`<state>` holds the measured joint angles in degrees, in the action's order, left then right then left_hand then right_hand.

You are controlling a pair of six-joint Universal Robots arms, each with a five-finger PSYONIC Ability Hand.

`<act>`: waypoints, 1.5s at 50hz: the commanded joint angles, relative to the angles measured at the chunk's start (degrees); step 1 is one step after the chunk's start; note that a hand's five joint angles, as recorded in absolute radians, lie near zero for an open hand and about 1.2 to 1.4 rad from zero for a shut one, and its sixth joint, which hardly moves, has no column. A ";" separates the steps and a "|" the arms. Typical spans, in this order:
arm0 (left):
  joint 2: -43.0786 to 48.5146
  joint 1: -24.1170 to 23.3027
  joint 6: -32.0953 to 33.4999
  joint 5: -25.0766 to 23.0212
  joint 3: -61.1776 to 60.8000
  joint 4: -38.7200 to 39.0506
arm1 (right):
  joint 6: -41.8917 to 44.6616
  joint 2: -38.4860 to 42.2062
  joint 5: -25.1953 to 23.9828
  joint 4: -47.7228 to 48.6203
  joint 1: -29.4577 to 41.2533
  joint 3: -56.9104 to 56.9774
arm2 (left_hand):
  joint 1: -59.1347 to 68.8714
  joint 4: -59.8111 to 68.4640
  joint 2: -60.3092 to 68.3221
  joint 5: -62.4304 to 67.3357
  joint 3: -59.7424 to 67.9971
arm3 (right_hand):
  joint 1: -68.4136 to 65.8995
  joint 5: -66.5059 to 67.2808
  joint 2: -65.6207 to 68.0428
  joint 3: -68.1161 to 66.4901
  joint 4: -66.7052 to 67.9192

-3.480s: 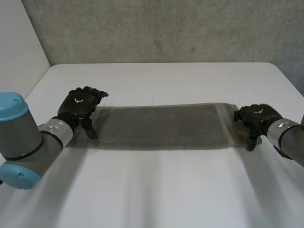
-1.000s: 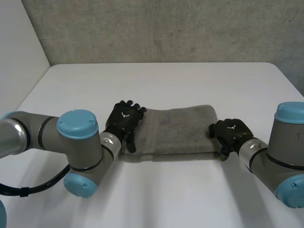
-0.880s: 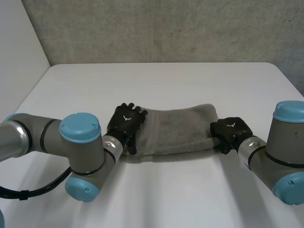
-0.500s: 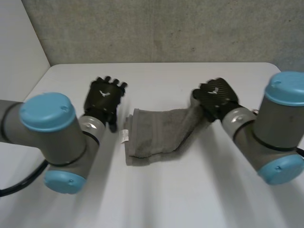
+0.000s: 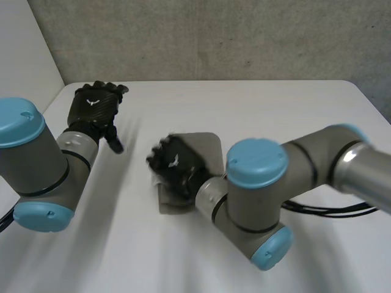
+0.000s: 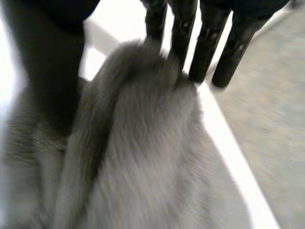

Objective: Fold the towel.

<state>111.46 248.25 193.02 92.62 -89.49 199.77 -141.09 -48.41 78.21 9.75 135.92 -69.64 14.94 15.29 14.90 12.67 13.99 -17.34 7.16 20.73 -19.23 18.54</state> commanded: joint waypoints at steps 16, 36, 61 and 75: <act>9.81 -6.46 -7.22 -5.08 0.72 0.62 | -28.62 -9.60 4.49 -8.52 -12.52 -2.87 | -3.72 -4.07 -3.68 -11.45 -2.76 | 7.34 -7.16 -10.73 9.23 -8.54; 16.86 -7.52 -3.53 -4.99 1.78 0.54 | -30.47 1.74 0.97 -11.25 -13.66 0.56 | -3.55 -3.90 -3.51 -11.28 -2.59 | 7.34 -7.16 -10.73 9.23 -8.54; -6.15 -2.96 -4.14 -4.38 1.51 -5.33 | -30.73 -25.49 11.25 -10.55 -20.87 -8.05 | -4.39 -4.74 -4.35 -12.12 -3.43 | 7.34 -7.16 -10.73 9.23 -8.54; -16.54 2.41 -8.44 -4.55 0.47 -19.41 | -30.38 -33.51 14.60 -10.90 -26.85 -13.51 | -4.73 -5.08 -4.69 -12.46 -3.77 | 7.34 -7.16 -10.73 9.23 -8.54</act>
<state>97.13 249.97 187.09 88.34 -88.15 183.71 -171.57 -80.34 92.89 -0.94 110.44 -81.12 14.80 15.29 14.89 12.44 13.76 -13.09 3.41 14.26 -14.22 14.67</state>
